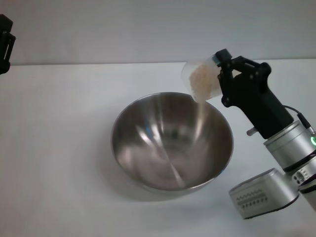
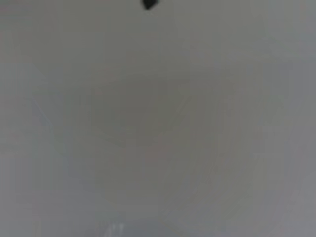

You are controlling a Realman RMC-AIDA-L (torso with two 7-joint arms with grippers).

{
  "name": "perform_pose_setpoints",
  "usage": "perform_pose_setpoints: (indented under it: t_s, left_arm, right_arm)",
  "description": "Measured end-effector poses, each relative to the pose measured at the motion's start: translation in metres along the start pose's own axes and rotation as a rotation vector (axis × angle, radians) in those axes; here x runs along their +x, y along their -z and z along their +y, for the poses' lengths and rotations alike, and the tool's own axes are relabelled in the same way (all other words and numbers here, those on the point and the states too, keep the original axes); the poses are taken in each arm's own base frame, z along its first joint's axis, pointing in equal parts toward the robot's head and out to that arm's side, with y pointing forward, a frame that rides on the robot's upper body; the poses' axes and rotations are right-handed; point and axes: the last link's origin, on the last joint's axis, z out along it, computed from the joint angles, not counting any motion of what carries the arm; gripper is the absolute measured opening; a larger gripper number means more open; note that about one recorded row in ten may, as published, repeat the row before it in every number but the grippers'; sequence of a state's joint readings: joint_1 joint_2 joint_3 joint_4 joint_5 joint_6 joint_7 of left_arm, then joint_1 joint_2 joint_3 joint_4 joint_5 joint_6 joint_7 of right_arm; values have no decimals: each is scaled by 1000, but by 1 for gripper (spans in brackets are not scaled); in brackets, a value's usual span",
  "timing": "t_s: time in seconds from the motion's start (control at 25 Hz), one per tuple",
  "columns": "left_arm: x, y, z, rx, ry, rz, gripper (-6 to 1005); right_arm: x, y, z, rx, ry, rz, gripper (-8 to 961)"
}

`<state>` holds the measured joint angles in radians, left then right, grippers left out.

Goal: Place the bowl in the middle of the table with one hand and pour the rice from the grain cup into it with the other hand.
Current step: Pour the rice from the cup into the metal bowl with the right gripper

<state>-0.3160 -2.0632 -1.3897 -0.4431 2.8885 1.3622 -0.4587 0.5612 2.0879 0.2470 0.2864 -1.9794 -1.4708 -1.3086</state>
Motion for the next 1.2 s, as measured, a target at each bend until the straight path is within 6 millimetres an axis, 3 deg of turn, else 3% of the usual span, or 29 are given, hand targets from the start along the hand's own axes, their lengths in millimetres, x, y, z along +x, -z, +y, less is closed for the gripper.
perform_pose_setpoints:
  t_s: [1.2]
  left_arm:
    - [-1, 4, 0, 0, 30, -8, 650]
  right_arm:
    - [-4, 0, 9, -80, 358, -196, 18]
